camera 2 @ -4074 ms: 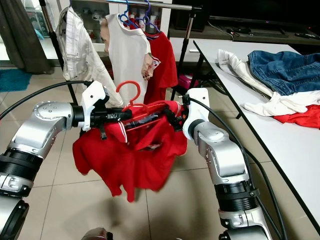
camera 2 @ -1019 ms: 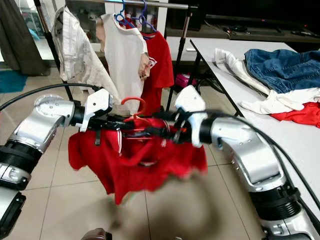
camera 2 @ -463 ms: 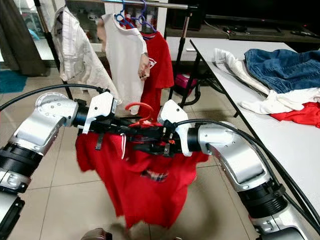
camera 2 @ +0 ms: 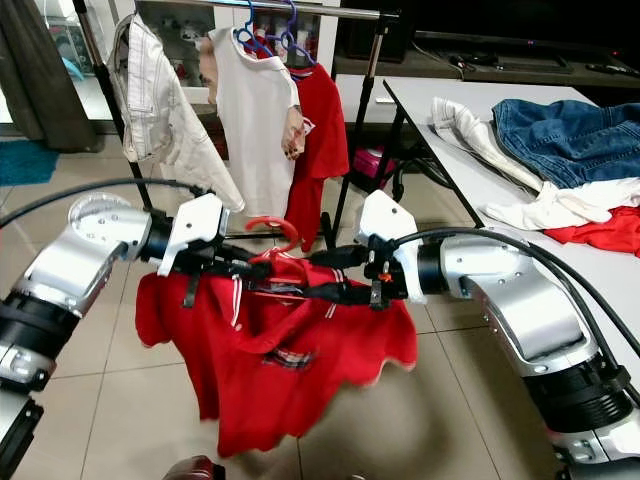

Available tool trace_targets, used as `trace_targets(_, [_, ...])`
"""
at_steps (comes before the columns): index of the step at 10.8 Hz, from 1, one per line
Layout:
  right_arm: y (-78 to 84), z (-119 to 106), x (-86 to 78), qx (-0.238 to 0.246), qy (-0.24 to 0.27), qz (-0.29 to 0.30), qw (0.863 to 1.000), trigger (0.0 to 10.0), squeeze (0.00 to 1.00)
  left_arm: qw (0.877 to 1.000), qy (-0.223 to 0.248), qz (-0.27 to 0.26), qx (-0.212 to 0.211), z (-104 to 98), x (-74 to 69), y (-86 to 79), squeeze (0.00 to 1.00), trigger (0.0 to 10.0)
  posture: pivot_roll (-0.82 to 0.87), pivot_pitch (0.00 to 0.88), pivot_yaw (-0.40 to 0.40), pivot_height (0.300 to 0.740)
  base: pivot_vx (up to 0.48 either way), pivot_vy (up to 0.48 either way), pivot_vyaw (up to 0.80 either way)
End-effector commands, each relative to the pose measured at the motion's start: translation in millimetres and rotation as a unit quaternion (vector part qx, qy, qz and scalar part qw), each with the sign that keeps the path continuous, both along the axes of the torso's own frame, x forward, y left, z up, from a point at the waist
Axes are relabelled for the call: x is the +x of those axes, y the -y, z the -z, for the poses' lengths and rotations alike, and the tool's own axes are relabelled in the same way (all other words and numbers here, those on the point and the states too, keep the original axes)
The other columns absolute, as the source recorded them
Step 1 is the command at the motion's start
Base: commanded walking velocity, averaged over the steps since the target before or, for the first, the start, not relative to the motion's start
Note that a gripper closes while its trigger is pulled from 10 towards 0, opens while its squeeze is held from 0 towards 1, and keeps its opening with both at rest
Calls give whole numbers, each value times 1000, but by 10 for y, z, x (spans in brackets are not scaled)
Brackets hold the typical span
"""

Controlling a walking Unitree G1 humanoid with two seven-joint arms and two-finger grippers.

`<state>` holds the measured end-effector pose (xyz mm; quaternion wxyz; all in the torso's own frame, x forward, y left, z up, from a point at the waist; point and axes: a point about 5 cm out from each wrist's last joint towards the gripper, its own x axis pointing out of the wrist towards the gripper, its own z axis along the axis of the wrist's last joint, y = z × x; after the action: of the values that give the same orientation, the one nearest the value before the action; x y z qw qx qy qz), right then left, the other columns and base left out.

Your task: Hang hanger

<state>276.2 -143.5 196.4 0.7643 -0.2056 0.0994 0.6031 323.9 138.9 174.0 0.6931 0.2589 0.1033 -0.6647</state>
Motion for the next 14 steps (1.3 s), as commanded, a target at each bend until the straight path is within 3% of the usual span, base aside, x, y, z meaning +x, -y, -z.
trace_targets(1, [1, -34, 58, -4, 13, 15, 1000, 10000, 0, 999, 24, 27, -13, -115, -20, 102, 0, 0, 15, 0, -58, 740, 0, 0, 0])
trace_targets(3, [-166, 78, 81, -7, 5, 9, 1000, 10000, 0, 998, 29, 47, -23, -136, -74, 223, 0, 0, 27, 0, -65, 740, 0, 0, 0])
trace_targets(4, [-235, 118, 72, 1, -9, 2, 1000, 7176, 0, 998, 33, 52, -24, -148, -97, 239, 0, 0, 27, 0, -71, 740, 0, 0, 0])
trace_targets(5, [-247, 142, 68, 4, -22, 0, 1000, 0, 0, 998, 35, 51, -24, -145, -106, 234, 0, 0, 27, 0, -71, 740, 0, 0, 0])
trace_targets(14, [-228, 153, -1, 23, -56, -15, 998, 0, 0, 997, 25, 36, -57, -210, -144, 266, 0, 0, 28, 0, -67, 740, 0, 0, 0])
